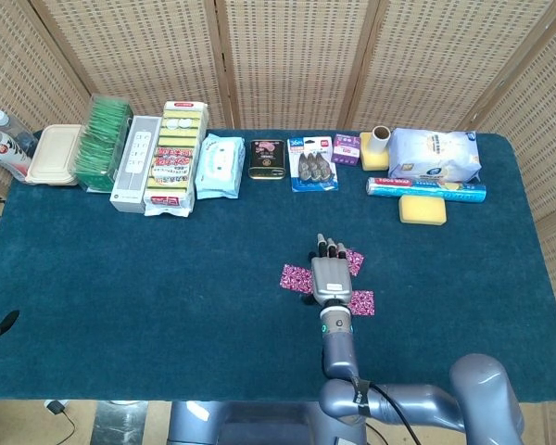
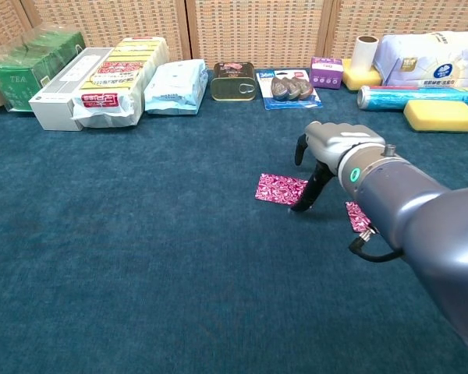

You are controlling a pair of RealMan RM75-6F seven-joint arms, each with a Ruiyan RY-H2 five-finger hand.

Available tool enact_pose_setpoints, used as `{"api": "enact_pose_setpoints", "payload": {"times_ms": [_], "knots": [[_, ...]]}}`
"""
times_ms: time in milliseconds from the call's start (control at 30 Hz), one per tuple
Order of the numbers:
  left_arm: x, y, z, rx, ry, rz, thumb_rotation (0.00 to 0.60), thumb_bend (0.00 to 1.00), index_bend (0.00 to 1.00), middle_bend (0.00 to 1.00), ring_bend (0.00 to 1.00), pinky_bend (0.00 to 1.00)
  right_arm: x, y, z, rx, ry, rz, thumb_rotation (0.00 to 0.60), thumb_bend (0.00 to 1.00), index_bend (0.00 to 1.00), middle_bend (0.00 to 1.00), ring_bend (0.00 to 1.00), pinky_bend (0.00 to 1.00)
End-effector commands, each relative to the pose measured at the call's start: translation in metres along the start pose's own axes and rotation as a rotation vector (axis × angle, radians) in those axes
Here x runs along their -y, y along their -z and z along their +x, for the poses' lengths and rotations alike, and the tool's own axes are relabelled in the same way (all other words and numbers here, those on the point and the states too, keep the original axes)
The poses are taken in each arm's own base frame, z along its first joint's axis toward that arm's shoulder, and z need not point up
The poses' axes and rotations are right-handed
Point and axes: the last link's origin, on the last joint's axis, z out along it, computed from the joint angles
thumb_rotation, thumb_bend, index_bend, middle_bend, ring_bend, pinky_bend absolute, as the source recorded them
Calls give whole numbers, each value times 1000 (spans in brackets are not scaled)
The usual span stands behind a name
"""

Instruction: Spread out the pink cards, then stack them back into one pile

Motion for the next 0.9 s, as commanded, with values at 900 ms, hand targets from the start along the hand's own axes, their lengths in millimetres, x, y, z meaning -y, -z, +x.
{"api": "enact_pose_setpoints", "payload": {"times_ms": [900], "knots": [[0,-1,-1,6,-5,2,600,245,0,0,0,63,2,-9,-3,13,-14,-24,517,153,333,0,0,0]]}}
